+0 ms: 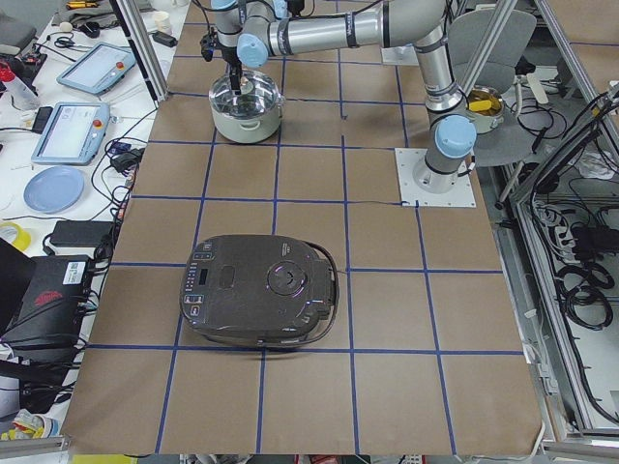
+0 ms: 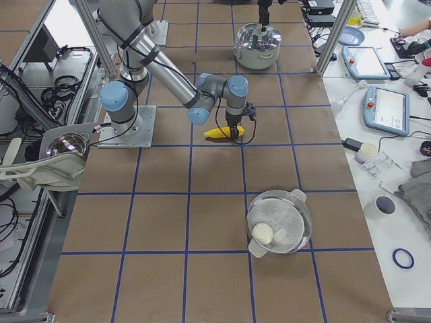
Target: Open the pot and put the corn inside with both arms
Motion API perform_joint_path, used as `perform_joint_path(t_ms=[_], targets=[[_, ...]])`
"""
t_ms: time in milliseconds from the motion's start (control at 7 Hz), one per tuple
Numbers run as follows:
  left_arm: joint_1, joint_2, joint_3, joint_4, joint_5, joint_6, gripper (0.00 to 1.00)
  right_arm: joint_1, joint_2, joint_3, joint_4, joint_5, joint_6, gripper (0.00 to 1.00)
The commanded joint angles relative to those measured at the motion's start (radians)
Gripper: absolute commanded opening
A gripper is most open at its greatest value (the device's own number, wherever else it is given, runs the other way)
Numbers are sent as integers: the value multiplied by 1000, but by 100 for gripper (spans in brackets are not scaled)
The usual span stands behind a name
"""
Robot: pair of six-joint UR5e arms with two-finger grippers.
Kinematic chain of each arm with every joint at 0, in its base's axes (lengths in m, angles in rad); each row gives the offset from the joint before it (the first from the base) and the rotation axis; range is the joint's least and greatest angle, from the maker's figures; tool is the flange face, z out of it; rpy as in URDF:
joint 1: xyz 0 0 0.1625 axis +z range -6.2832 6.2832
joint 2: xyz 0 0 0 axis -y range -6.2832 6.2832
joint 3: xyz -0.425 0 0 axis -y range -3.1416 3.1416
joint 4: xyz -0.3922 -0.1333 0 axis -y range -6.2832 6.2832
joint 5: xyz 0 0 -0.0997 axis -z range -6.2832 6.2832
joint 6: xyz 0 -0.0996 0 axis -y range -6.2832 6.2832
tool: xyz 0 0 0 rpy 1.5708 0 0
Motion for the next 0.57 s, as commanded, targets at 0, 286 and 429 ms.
perform_joint_path(t_ms=[0, 286, 429], targets=[[-4, 0, 2, 9, 5, 14, 0, 0, -4, 0, 29, -1, 6, 63], [-4, 11, 7, 11, 8, 34, 0, 0, -6, -1, 29, -1, 6, 33], [-3, 34, 25, 9, 16, 83, 0, 0, -15, -3, 31, -1, 14, 21]])
